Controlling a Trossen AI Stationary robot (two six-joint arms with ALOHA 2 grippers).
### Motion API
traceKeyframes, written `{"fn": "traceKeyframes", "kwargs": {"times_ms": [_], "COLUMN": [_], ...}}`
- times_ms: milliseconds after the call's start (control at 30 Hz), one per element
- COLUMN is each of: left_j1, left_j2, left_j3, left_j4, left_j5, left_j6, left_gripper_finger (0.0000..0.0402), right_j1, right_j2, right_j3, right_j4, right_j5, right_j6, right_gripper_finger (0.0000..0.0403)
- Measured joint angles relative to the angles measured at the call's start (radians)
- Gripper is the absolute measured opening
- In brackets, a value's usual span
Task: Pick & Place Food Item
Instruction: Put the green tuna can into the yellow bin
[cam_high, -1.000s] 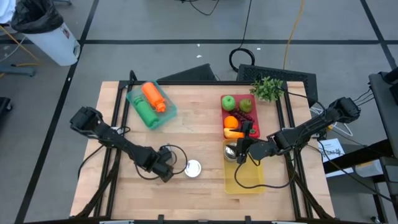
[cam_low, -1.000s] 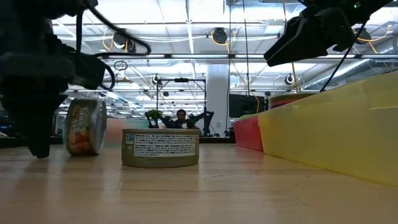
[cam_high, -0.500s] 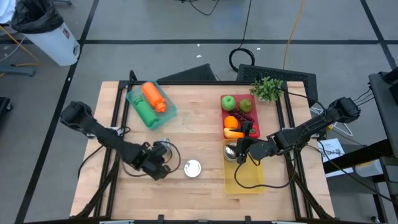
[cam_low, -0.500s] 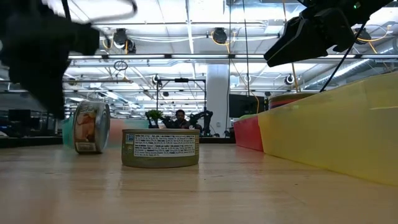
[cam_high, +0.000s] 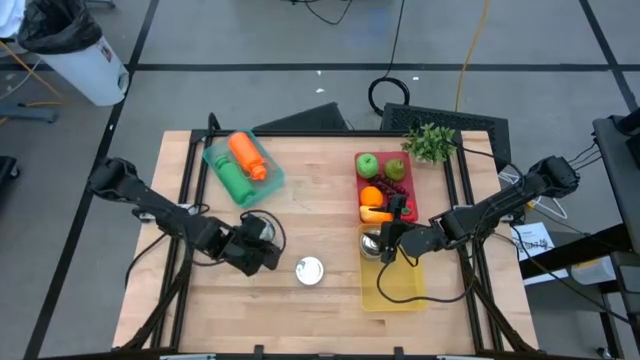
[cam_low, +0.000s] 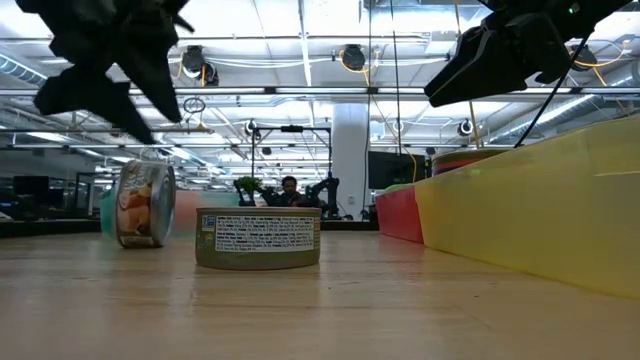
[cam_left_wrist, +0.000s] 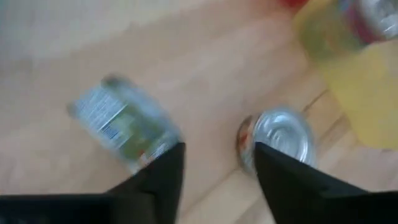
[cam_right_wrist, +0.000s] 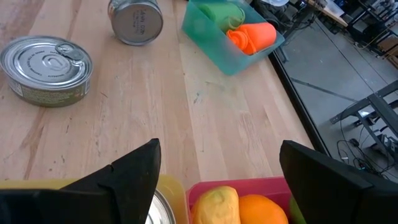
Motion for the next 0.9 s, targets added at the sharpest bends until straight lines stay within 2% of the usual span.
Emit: {"fn": "traceKeyframes", "kwargs": {"times_ms": [133, 267, 433, 567, 667, 767, 900], "left_j1": [0.040, 0.056, 0.063, 0.072, 0.080, 0.097, 0.128], "left_j2": [-0.003, -0.013, -0.002, 0.044, 0.078, 0.112, 0.113], "left_j3": [0.001, 0.000, 0.001, 0.000, -0.001, 0.000, 0.000], "left_j4": [0.002, 0.005, -0.036, -0.126, -0.124, -0.124, -0.123], "left_j5": [0.168, 0.197, 0.198, 0.199, 0.196, 0.199, 0.199], "left_j6": [-0.088, -0.122, -0.181, -0.259, -0.276, -0.259, -0.160], "left_gripper_finger": [0.0267, 0.0299, 0.0307, 0.0308, 0.0308, 0.0308, 0.0308], "right_j1": [0.000, 0.000, 0.000, 0.000, 0.000, 0.000, 0.000], "right_j2": [0.000, 0.000, 0.000, 0.000, 0.000, 0.000, 0.000], "right_j3": [0.000, 0.000, 0.000, 0.000, 0.000, 0.000, 0.000], "right_j4": [0.000, -0.002, -0.002, -0.001, -0.001, -0.001, 0.000], "right_j5": [0.000, 0.000, 0.000, 0.000, 0.000, 0.000, 0.000], "right_j6": [0.002, 0.003, 0.003, 0.003, 0.004, 0.007, 0.008], "right_gripper_finger": [0.0308, 0.0308, 0.0308, 0.0308, 0.0308, 0.0308, 0.0308]}}
